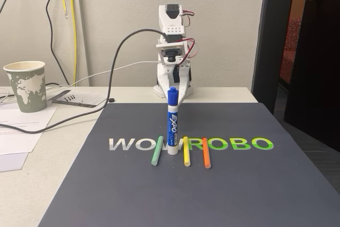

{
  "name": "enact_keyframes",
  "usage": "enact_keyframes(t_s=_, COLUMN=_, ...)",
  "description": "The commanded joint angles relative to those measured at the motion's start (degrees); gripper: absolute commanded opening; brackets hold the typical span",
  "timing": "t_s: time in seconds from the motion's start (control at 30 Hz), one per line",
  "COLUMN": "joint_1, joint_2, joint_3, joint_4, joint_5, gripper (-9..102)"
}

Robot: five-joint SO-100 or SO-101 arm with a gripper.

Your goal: Pick up the blue marker.

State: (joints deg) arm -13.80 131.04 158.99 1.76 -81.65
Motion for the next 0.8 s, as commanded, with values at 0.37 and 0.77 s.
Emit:
enact_keyframes(t_s=0.37, joint_1=-0.44, joint_2=3.69, joint_3=2.55, joint_4=-4.39, joint_5=1.76, gripper=16)
enact_keyframes(t_s=0.77, joint_1=-0.26, joint_2=-2.55, joint_3=-1.23, joint_4=-6.86, joint_5=1.67, gripper=20)
